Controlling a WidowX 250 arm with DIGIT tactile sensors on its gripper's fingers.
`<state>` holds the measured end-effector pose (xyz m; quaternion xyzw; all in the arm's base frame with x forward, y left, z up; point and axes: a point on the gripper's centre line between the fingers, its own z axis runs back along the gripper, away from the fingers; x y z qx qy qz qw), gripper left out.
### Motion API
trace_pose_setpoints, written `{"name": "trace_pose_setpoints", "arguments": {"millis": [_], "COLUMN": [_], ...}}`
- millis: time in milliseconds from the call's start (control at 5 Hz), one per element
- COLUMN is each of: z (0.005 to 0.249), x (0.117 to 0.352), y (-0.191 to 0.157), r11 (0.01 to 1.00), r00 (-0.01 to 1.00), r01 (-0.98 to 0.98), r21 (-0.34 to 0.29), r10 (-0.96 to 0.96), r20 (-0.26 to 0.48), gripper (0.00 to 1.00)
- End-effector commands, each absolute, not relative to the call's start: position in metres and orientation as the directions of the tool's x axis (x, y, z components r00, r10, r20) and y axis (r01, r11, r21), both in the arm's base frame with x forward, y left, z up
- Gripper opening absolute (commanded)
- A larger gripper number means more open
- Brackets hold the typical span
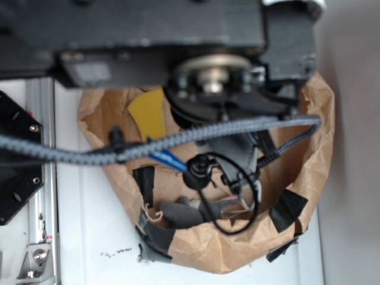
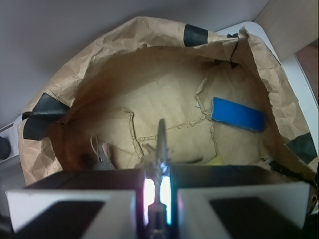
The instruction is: Grab the silver keys.
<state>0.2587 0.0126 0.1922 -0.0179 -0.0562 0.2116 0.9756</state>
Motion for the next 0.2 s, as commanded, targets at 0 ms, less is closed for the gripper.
{"name": "trace_pose_setpoints", "arguments": {"millis": [0], "z": [0.2088], "x": [0.2586], "y": [0.0153], "r11": [0.915], "r00": [0.900], "r01": [-0.396], "r21": [-0.084], "r10": [0.404], "r20": [0.162], "gripper": [0.00]}}
